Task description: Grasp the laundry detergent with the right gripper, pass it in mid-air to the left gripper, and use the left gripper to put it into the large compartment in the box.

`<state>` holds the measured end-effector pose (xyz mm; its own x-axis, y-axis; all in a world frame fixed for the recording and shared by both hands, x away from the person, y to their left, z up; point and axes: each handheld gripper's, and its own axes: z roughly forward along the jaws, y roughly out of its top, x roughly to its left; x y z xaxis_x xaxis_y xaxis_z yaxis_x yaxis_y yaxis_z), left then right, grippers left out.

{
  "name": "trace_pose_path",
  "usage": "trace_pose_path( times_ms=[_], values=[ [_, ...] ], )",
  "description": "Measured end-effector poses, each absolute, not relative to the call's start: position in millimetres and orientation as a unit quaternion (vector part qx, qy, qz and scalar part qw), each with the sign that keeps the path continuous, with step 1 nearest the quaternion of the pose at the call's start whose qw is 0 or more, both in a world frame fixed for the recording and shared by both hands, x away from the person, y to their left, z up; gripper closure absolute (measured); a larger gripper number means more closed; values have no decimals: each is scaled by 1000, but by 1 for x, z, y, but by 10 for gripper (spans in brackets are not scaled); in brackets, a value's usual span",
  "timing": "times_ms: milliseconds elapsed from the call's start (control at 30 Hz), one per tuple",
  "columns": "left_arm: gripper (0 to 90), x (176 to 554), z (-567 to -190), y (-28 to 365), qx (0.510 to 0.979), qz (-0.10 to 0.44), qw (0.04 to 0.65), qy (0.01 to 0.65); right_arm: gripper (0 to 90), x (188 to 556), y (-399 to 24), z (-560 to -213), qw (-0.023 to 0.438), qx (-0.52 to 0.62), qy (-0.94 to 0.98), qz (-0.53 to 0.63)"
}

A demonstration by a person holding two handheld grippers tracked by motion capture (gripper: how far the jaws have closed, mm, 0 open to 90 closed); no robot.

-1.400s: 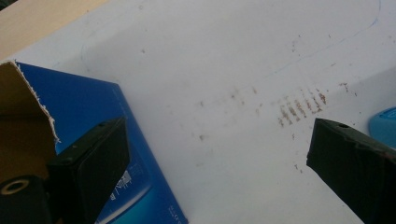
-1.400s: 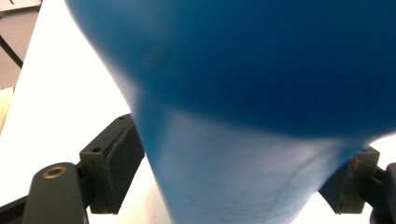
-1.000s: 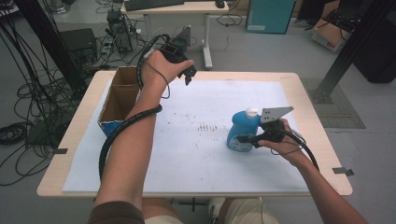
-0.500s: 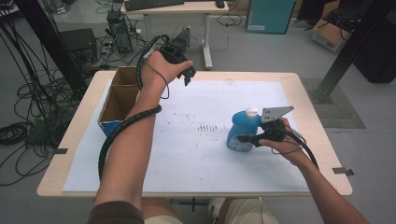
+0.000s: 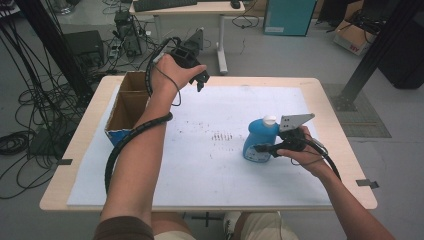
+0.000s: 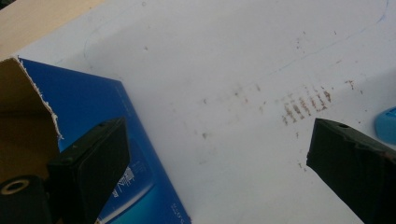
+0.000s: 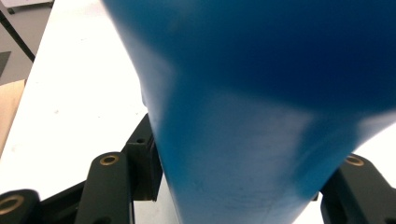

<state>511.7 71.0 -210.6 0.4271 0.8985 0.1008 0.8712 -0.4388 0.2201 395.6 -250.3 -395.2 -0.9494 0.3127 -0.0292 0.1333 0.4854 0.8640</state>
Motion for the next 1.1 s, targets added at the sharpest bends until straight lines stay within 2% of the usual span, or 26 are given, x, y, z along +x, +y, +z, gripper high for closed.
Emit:
trace_pose_path(
  times_ms=[1100],
  values=[
    [64, 511, -209, 71, 844, 103, 63, 523, 445, 396, -250, -395, 89, 130, 856, 492]
  ],
)
